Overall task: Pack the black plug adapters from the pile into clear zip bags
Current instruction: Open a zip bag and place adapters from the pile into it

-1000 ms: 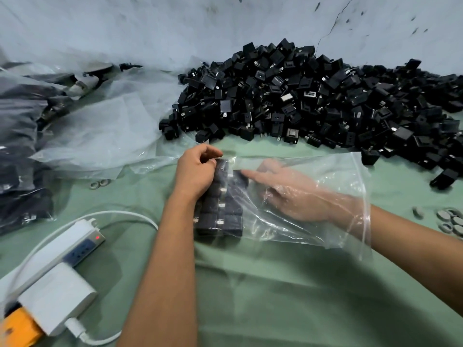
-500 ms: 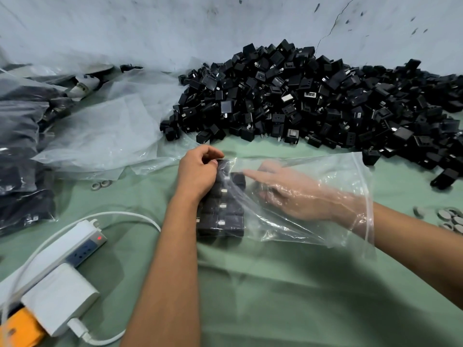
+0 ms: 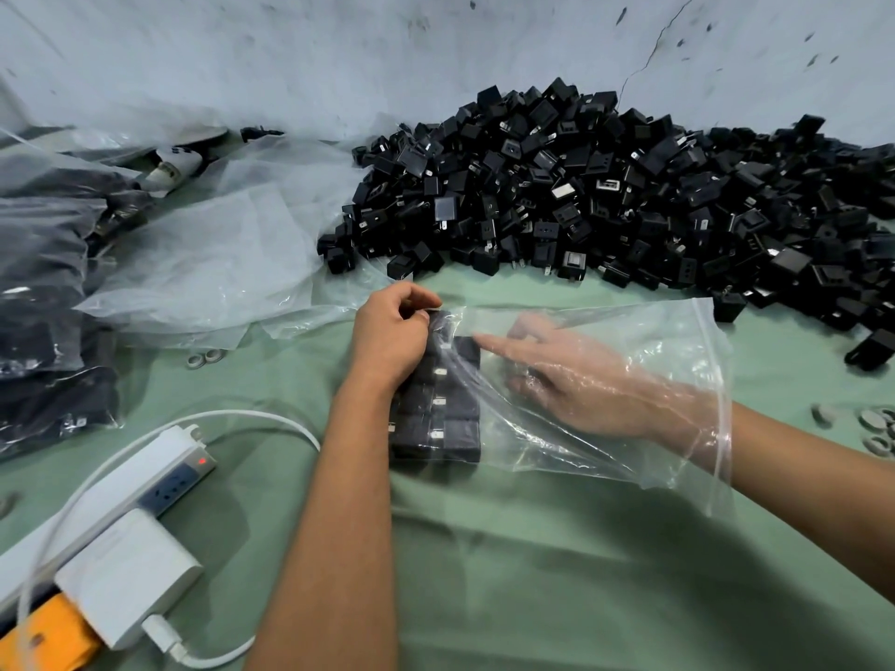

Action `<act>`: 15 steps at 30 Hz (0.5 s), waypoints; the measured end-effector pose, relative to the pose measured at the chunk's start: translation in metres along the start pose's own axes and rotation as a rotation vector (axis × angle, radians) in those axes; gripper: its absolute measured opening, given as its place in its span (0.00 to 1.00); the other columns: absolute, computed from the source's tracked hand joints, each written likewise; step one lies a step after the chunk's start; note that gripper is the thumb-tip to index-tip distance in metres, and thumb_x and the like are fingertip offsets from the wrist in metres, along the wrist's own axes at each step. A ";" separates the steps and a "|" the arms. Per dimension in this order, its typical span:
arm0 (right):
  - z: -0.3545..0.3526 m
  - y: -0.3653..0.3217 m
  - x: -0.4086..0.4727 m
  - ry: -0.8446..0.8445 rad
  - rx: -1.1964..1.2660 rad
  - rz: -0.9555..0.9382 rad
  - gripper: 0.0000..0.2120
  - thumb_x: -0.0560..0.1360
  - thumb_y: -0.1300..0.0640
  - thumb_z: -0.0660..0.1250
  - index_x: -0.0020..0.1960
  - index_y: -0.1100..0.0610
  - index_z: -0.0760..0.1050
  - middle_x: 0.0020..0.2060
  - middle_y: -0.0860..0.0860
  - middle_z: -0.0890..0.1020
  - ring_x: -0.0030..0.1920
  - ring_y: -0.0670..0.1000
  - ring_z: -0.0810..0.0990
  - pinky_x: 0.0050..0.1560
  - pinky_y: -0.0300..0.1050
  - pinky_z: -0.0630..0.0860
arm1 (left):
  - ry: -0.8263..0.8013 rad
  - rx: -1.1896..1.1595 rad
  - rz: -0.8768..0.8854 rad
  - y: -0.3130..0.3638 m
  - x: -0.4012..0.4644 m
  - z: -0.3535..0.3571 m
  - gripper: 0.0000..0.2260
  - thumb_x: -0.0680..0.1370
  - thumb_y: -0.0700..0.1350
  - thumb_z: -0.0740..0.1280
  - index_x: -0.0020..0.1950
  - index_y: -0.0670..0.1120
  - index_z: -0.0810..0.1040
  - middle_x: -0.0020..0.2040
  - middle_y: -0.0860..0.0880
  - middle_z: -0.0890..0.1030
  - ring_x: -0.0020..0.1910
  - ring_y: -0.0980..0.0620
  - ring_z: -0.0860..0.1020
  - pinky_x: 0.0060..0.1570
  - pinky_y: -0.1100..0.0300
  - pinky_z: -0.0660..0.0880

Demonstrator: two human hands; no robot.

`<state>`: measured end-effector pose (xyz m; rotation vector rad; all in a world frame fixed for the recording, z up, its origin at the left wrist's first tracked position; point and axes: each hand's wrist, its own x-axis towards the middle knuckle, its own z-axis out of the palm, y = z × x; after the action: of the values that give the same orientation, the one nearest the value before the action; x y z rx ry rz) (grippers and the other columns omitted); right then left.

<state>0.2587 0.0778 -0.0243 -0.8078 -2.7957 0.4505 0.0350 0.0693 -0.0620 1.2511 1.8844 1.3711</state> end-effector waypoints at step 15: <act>-0.001 0.014 -0.006 0.036 0.049 0.009 0.25 0.84 0.67 0.59 0.79 0.57 0.66 0.58 0.57 0.79 0.54 0.55 0.79 0.55 0.50 0.78 | 0.023 0.637 0.227 0.040 -0.023 0.014 0.14 0.84 0.52 0.60 0.65 0.49 0.79 0.71 0.45 0.74 0.74 0.44 0.65 0.74 0.49 0.63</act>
<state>0.2706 0.0857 -0.0290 -0.8105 -2.7384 0.4985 0.0721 0.0585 -0.0332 1.7958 2.3502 0.8995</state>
